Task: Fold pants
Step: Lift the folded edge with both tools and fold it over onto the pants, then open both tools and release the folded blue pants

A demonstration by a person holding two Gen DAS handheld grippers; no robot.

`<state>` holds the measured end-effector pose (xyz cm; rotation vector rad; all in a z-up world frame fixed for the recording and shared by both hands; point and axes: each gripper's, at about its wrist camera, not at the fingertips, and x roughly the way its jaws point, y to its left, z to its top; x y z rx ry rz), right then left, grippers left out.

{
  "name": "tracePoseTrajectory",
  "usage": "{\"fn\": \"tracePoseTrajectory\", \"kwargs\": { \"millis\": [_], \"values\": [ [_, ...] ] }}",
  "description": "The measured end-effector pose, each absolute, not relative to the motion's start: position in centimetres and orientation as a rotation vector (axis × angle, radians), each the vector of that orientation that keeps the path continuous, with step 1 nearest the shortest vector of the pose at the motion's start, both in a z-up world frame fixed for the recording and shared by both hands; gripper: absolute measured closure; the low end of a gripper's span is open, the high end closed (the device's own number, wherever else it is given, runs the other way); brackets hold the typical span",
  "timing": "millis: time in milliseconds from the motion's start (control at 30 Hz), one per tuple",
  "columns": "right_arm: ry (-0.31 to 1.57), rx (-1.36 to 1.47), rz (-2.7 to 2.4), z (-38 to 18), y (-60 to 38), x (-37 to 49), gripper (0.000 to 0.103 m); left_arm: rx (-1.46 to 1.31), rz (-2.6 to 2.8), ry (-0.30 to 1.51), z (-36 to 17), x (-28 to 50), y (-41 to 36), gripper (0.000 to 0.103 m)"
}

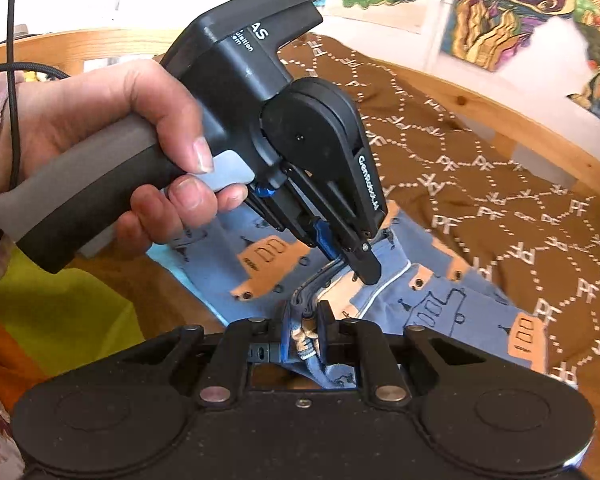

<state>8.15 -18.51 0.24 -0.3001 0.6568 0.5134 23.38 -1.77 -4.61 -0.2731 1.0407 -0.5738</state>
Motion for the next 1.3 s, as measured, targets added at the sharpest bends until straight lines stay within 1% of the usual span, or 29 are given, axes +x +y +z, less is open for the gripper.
{"fn": "tracePoseTrajectory", "kwargs": {
  "millis": [100,167,200,233,267,300,333,367,400,433,467,500,533,567,667,833,1000,1067,1167,1200,1267,1300],
  "values": [
    [0.671,-0.311,0.524,-0.4,-17.9,8.4,0.089,-0.263,-0.577,1.051,-5.0,23.5,-1.8,0.089],
    [0.686,-0.300,0.525,-0.6,-18.0,8.6,0.084,-0.237,-0.559,1.054,-5.2,23.5,-1.7,0.077],
    [0.688,-0.292,0.524,-0.6,-18.1,8.6,0.082,-0.224,-0.551,1.054,-5.2,23.5,-1.7,0.073],
    [0.688,-0.283,0.520,-0.5,-18.4,8.6,0.073,-0.218,-0.546,1.053,-5.2,23.5,-1.7,0.070],
    [0.692,-0.272,0.513,-0.4,-18.8,8.6,0.059,-0.218,-0.541,1.052,-5.1,23.5,-1.6,0.068],
    [0.697,-0.256,0.499,-0.3,-19.3,8.6,0.050,-0.218,-0.533,1.050,-5.0,23.5,-1.6,0.066],
    [0.697,-0.232,0.480,-0.1,-20.0,8.6,0.038,-0.212,-0.521,1.044,-4.9,23.5,-1.5,0.057],
    [0.693,-0.217,0.461,0.0,-20.7,8.6,0.035,-0.199,-0.508,1.034,-4.7,23.4,-1.6,0.049],
    [0.681,-0.211,0.425,0.3,-21.6,8.6,0.035,-0.186,-0.502,1.022,-4.6,23.4,-1.7,0.046],
    [0.666,-0.214,0.387,0.5,-22.3,8.6,0.029,-0.169,-0.496,1.006,-4.4,23.2,-2.0,0.041],
    [0.645,-0.223,0.339,0.8,-23.3,8.6,0.017,-0.147,-0.482,0.987,-4.3,23.0,-2.4,0.037],
    [0.626,-0.236,0.294,1.0,-24.0,8.6,0.010,-0.124,-0.464,0.969,-4.2,22.8,-2.8,0.035],
    [0.606,-0.255,0.237,1.1,-24.9,8.8,0.001,-0.100,-0.437,0.946,-4.2,22.6,-3.3,0.032],
    [0.586,-0.284,0.164,1.3,-25.8,9.2,0.001,-0.082,-0.414,0.929,-4.4,22.4,-3.6,0.030],
    [0.549,-0.368,0.041,0.2,-28.0,11.1,0.001,-0.041,-0.347,0.887,-5.0,21.7,-4.6,0.029],
    [0.578,-0.451,0.003,-2.8,-29.9,15.5,0.001,0.006,-0.291,0.831,-5.5,20.8,-5.3,0.026],
    [0.588,-0.520,-0.061,-4.9,-31.0,18.2,0.001,0.019,-0.282,0.834,-5.8,20.6,-5.5,0.024],
    [0.604,-0.475,-0.095,-4.8,-32.0,18.2,0.001,0.004,-0.281,0.840,-5.7,20.8,-5.1,0.023],
    [0.595,-0.516,-0.181,-4.1,-32.4,17.3,0.001,0.002,-0.273,0.850,-5.4,20.7,-4.7,0.023],
    [0.594,-0.524,-0.194,-3.8,-32.4,16.8,0.001,0.003,-0.269,0.856,-5.1,20.5,-4.6,0.022],
    [0.577,-0.511,-0.184,-2.8,-32.1,15.1,0.001,0.012,-0.278,0.877,-4.6,20.1,-4.4,0.003],
    [0.566,-0.497,-0.170,-2.3,-31.8,13.9,0.001,0.023,-0.291,0.891,-4.5,19.9,-4.4,0.001]
  ]
}}
